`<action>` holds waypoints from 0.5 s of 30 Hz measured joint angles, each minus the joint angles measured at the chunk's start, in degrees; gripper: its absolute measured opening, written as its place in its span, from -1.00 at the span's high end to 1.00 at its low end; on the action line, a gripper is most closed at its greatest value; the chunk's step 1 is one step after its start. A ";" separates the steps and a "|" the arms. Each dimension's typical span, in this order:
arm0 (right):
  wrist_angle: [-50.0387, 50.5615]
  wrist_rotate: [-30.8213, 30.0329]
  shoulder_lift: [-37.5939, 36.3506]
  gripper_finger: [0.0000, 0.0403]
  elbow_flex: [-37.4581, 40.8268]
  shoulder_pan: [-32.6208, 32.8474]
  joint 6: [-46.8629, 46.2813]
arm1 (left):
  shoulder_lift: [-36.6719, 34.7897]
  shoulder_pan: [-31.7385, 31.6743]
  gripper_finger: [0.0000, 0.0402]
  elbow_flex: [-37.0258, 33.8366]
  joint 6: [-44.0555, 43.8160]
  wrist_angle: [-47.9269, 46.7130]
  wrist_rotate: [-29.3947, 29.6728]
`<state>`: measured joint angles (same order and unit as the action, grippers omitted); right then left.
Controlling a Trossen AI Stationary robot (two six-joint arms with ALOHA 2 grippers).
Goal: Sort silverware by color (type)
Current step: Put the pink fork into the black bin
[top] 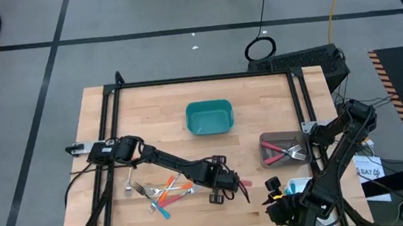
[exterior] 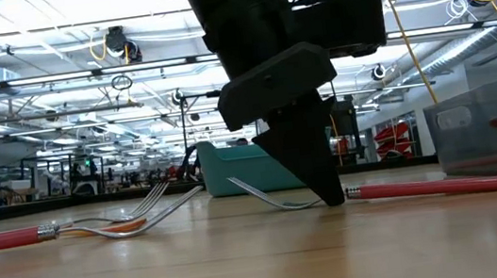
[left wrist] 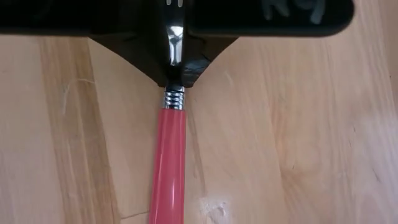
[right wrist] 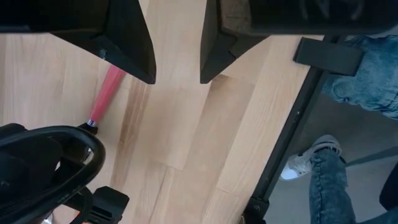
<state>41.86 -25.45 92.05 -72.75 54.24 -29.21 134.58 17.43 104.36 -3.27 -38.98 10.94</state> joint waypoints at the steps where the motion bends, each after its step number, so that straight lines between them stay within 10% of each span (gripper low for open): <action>1: -0.01 0.00 0.00 0.41 0.00 -0.02 0.03 | 0.00 0.00 0.89 0.00 0.00 0.09 0.02; 15: 0.00 -0.08 0.00 0.41 0.00 -0.02 1.22 | 0.68 0.45 0.94 4.07 -0.06 -3.07 1.17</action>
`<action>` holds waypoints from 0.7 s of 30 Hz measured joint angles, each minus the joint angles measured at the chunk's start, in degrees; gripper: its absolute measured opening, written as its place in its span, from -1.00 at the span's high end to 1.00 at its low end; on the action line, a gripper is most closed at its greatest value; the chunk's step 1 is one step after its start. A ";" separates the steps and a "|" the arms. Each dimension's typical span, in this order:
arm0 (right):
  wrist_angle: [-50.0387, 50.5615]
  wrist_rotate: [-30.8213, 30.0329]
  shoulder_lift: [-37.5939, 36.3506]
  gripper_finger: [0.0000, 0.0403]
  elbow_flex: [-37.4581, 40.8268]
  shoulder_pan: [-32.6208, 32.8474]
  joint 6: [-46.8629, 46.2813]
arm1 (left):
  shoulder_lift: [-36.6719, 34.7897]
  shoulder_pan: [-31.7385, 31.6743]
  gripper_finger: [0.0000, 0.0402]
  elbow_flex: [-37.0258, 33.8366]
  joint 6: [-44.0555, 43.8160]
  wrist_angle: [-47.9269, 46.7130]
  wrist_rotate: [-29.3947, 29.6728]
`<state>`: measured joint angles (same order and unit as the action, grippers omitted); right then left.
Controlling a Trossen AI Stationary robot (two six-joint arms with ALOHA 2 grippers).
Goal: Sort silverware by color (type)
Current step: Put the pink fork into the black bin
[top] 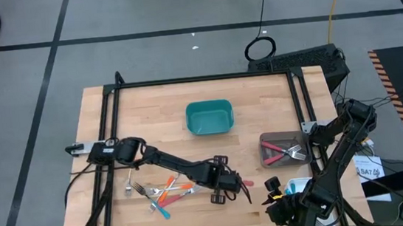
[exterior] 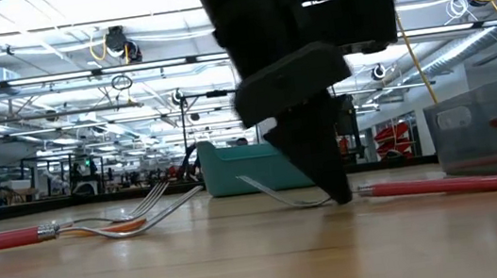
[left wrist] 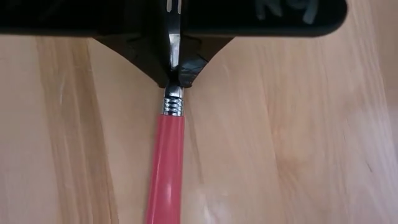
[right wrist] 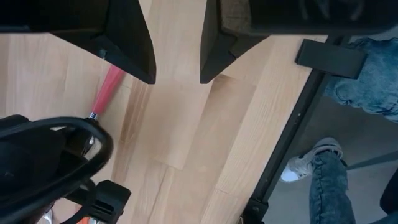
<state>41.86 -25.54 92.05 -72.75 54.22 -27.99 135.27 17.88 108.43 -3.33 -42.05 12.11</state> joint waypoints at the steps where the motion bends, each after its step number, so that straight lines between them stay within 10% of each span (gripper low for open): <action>1: 0.00 -0.03 0.00 0.41 0.00 0.00 -0.01 | 0.16 0.21 0.94 0.89 -0.15 -0.03 0.02; 21: -0.02 -4.70 0.00 0.41 0.00 -0.02 -0.02 | -0.11 1.91 0.94 4.63 -0.23 -3.31 1.90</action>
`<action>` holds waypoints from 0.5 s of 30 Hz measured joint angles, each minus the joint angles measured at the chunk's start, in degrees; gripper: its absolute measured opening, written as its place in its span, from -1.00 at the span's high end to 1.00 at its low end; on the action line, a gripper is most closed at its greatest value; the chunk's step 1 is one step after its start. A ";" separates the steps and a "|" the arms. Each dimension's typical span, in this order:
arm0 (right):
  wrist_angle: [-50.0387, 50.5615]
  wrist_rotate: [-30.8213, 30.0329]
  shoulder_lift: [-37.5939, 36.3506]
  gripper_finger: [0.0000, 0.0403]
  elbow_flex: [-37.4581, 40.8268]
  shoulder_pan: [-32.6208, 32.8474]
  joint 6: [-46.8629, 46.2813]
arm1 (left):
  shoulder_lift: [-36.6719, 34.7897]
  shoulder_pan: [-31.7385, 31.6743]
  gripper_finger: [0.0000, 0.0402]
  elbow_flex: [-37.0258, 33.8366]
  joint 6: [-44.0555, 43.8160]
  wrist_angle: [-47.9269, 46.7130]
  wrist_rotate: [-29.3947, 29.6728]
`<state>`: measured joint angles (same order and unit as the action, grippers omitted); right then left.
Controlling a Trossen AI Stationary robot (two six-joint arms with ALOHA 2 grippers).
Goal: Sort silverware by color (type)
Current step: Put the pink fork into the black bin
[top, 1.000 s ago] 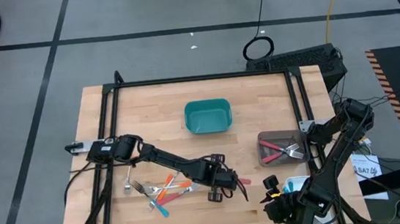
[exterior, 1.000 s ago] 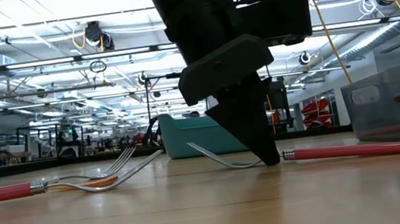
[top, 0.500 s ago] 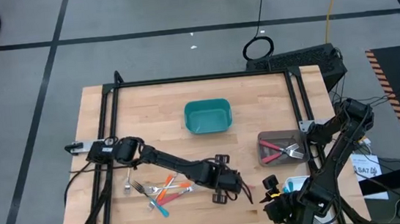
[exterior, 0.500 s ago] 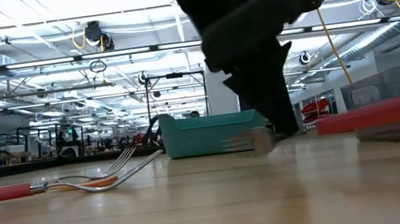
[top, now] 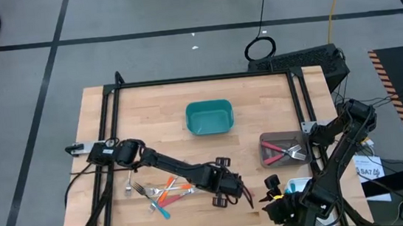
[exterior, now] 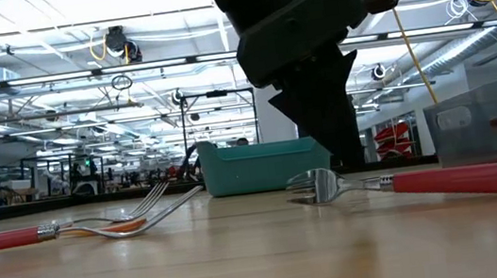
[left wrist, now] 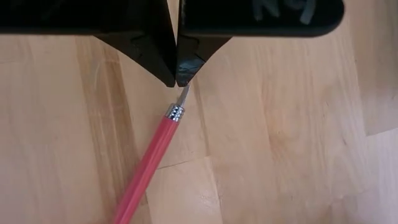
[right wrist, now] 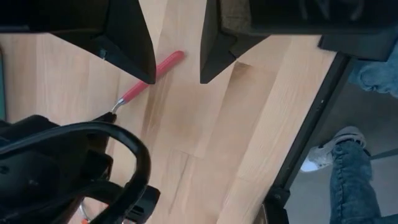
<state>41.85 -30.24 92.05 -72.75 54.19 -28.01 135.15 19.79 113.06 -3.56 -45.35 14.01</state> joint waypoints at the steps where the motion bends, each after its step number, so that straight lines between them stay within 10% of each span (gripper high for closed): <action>1: 0.00 0.00 0.00 0.41 0.00 0.00 0.00 | 0.00 0.00 0.94 0.00 -0.20 -0.10 0.11; 15: 0.00 0.22 0.00 0.41 0.00 0.00 -0.02 | -0.13 -0.26 0.64 0.04 -7.97 -6.70 8.55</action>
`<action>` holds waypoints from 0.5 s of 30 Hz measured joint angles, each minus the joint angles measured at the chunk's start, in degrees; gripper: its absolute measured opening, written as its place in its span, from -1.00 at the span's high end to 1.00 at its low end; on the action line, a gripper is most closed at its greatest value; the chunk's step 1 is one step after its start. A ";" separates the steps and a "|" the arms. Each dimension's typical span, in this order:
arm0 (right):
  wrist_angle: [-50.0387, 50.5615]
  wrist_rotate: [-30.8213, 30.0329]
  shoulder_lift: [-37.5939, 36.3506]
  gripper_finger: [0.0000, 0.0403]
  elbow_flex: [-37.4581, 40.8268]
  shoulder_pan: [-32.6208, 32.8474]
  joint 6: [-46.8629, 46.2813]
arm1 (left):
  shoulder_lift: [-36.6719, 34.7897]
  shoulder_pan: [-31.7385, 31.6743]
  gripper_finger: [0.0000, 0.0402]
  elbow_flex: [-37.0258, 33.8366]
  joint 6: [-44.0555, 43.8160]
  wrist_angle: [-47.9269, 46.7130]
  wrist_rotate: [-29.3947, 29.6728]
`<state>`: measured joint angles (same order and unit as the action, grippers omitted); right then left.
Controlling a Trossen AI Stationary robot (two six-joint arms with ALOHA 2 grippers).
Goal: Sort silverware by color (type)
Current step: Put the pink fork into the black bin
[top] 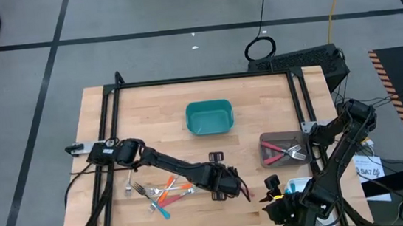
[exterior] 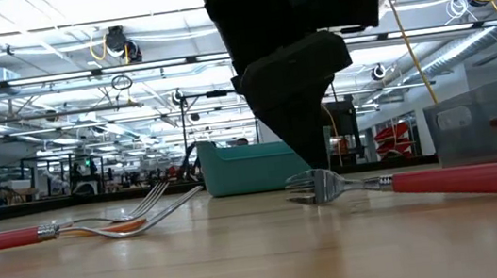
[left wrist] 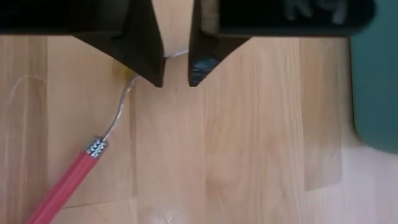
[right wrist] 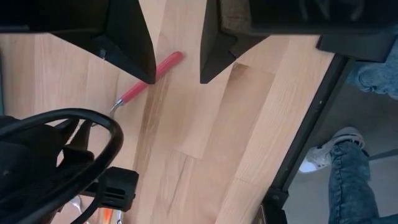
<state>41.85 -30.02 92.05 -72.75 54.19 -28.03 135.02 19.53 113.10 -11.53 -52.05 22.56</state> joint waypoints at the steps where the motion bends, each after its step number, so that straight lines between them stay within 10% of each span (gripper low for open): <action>1: 0.00 0.00 0.00 0.41 0.00 0.00 0.00 | 0.00 0.00 0.58 0.00 -0.39 -0.10 0.05; 15: 0.02 0.17 0.00 0.41 0.00 0.02 0.06 | -0.24 2.43 0.22 1.93 3.99 -1.91 0.75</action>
<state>41.87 -29.85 92.05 -72.75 54.22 -27.97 134.79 21.96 115.02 -7.54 -53.97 23.31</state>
